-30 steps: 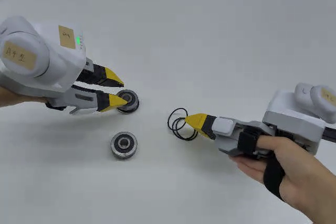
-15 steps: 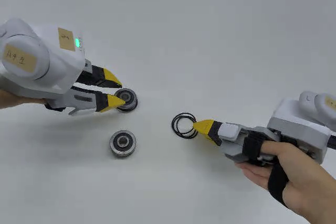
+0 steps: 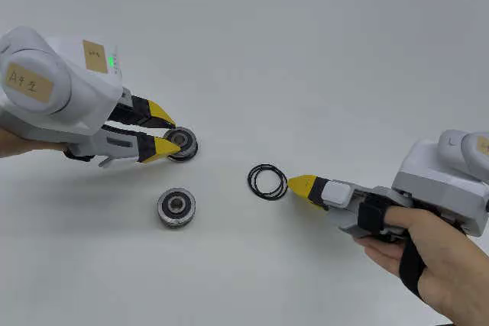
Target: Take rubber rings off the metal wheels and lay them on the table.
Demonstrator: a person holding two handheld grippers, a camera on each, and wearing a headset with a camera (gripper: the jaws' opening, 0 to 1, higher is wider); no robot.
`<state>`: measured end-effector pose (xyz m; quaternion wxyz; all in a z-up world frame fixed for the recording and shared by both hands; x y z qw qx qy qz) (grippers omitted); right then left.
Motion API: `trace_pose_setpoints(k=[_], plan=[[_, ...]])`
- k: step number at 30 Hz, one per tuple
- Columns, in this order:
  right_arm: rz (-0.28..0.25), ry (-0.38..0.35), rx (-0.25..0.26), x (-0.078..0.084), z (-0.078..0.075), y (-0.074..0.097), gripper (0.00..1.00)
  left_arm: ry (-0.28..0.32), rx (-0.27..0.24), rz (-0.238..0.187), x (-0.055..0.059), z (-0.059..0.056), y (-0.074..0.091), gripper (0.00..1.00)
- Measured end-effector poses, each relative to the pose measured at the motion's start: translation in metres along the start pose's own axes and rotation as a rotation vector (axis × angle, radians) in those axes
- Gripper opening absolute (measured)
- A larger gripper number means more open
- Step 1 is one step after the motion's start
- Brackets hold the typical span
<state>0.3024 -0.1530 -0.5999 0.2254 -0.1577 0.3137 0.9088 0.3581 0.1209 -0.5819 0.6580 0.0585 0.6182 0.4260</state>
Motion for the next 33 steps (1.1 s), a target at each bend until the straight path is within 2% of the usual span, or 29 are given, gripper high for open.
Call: trace_pose_setpoints(k=[3, 6, 14, 27, 33], plan=[[-0.029, -0.042, -0.025, -0.001, 0.003, -0.001, 0.10, 0.001, 0.001, 0.003, 0.001, -0.001, -0.001, 0.18], [-0.032, -0.010, -0.037, -0.003, 0.008, -0.002, 0.10, 0.002, 0.003, 0.004, 0.002, -0.001, -0.002, 0.18], [-0.041, -0.017, -0.090, -0.007, 0.020, -0.013, 0.10, 0.011, 0.009, 0.005, 0.001, 0.000, -0.008, 0.15], [-0.008, -0.009, -0.173, -0.015, 0.038, -0.042, 0.10, 0.035, 0.029, 0.003, 0.004, 0.001, -0.008, 0.14], [0.013, -0.010, -0.224, -0.016, 0.043, -0.053, 0.11, 0.027, 0.034, -0.004, 0.005, 0.001, -0.008, 0.14]])
Point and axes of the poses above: the centre of the closed fingertips' face, and the gripper's own axes: y roughly backward along the fingers, z roughly to its left, x roughly out of its underside, the point moved 10 cm from there along y, roughly backward along the fingers, and after that the axes turned 10 degrees about -x, right-handed, at the moved point
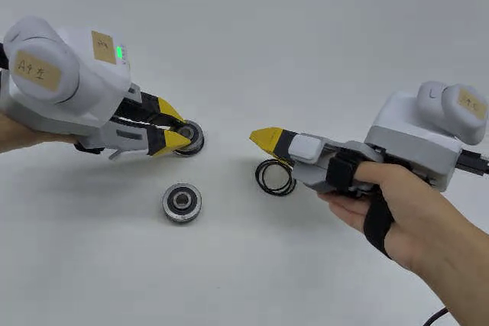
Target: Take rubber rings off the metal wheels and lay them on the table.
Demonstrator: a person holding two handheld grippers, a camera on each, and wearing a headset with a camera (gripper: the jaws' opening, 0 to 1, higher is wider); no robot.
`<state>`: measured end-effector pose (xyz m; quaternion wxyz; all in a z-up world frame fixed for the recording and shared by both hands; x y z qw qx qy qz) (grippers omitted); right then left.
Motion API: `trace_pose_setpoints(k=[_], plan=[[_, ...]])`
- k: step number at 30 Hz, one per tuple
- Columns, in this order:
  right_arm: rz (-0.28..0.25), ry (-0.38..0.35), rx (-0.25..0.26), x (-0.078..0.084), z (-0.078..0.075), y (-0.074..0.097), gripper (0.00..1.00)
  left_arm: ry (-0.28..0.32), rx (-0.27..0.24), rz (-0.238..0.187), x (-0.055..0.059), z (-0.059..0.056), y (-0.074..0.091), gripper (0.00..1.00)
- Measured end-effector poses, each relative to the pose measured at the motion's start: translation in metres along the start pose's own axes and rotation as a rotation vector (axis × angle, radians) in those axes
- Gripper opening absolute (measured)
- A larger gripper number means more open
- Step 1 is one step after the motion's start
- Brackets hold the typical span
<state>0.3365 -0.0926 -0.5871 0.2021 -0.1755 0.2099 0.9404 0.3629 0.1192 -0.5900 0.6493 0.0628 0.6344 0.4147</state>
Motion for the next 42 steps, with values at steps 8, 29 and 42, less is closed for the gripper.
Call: trace_pose_setpoints(k=[8, 29, 42], plan=[[0.057, 0.040, -0.053, 0.005, 0.004, -0.022, 0.21, -0.005, 0.014, 0.011, -0.002, 0.001, -0.001, 0.13], [0.139, 0.095, -0.109, 0.007, 0.015, -0.058, 0.59, -0.028, 0.028, 0.017, -0.003, 0.002, -0.003, 0.13], [0.248, 0.151, -0.111, 0.007, 0.023, -0.068, 0.62, -0.034, 0.039, 0.013, -0.003, 0.002, -0.004, 0.13]])
Point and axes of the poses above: the centre of the closed fingertips' face, and the gripper's own axes: y roughly backward along the fingers, z roughly to its left, x roughly out of its underside, the point moved 10 cm from there along y, roughly backward along the fingers, and after that the axes turned 10 degrees about -x, right-handed, at the moved point
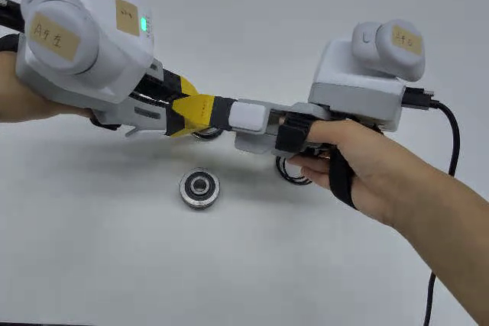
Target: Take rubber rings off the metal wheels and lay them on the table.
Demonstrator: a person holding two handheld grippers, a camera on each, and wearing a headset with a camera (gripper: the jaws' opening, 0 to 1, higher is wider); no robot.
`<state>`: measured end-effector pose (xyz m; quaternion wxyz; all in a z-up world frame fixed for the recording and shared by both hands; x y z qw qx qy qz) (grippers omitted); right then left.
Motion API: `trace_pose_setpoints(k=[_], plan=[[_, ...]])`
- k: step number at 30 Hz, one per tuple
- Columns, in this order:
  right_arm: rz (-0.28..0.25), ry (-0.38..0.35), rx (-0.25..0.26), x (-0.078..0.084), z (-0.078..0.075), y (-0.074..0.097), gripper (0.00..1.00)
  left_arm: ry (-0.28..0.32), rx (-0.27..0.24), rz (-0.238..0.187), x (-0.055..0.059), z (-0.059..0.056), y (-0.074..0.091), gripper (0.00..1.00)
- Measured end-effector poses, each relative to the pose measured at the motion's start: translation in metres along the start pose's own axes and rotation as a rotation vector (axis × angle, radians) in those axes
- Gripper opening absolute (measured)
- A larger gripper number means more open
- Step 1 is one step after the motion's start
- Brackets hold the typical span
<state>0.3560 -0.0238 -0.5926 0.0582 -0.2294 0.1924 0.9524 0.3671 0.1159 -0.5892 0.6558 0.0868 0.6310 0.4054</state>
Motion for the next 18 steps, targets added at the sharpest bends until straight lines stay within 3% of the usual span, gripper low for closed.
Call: trace_pose_setpoints(k=[6, 18], plan=[[0.041, 0.015, 0.012, -0.0023, -0.0007, -0.0037, 0.62, -0.002, 0.000, -0.001, 0.0002, -0.0001, -0.0002, 0.13], [0.040, 0.019, -0.003, -0.0025, -0.0007, 0.0005, 0.57, 0.002, -0.001, -0.003, 0.0008, -0.0004, -0.0002, 0.13]])
Point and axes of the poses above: the centre of the closed fingertips' face, and the gripper's own axes: y roughly backward along the fingers, z roughly to its left, x roughly out of its underside, the point moved 10 cm from there along y, roughly backward along the fingers, and after that the axes turned 10 degrees about -x, right-handed, at the moved point
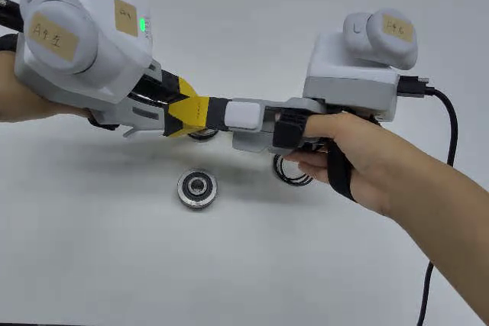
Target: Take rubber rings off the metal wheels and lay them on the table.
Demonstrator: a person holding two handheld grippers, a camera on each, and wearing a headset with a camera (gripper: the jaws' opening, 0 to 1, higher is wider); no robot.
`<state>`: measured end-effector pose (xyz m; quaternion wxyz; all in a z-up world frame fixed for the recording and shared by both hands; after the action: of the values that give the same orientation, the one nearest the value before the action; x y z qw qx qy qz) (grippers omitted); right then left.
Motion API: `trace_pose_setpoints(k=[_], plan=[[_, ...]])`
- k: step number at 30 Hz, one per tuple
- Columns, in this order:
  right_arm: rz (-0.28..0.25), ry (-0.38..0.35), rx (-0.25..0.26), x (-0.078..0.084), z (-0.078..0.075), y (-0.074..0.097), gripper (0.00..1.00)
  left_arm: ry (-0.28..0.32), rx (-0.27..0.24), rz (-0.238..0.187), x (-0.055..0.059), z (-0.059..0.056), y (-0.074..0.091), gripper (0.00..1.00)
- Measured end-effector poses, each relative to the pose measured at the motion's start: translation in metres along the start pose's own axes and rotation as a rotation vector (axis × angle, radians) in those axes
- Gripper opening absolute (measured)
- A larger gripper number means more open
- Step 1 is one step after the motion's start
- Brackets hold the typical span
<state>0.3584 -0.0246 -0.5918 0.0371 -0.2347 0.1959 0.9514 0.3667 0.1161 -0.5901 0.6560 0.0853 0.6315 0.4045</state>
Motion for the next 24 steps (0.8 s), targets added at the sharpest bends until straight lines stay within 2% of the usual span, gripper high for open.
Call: trace_pose_setpoints(k=[11, 13, 14, 18, 24], plan=[[-0.011, 0.002, -0.014, 0.0004, 0.0031, 0.0040, 0.54, -0.001, 0.000, 0.000, 0.0000, 0.0002, 0.0000, 0.13], [-0.011, 0.013, 0.003, 0.0007, 0.0021, 0.0044, 0.54, -0.001, 0.000, 0.000, -0.0001, 0.0000, 0.0001, 0.13], [-0.010, 0.025, 0.027, 0.0009, 0.0000, 0.0046, 0.55, -0.001, 0.001, 0.000, -0.0002, -0.0001, 0.0003, 0.13], [-0.004, -0.007, 0.000, 0.0038, -0.0017, 0.0017, 0.56, -0.001, 0.001, 0.001, -0.0005, -0.0003, 0.0004, 0.13], [-0.017, -0.016, -0.020, 0.0026, 0.0020, 0.0022, 0.55, -0.001, 0.000, 0.002, -0.0007, -0.0003, 0.0004, 0.13]])
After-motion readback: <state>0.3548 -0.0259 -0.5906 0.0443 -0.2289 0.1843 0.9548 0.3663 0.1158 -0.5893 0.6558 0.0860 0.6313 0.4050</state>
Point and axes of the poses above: the centre of the closed fingertips' face, and the gripper's own axes: y roughly backward along the fingers, z roughly to its left, x roughly out of its underside, the point moved 10 cm from there along y, roughly backward along the fingers, and after that the axes turned 10 degrees about -x, right-handed, at the moved point
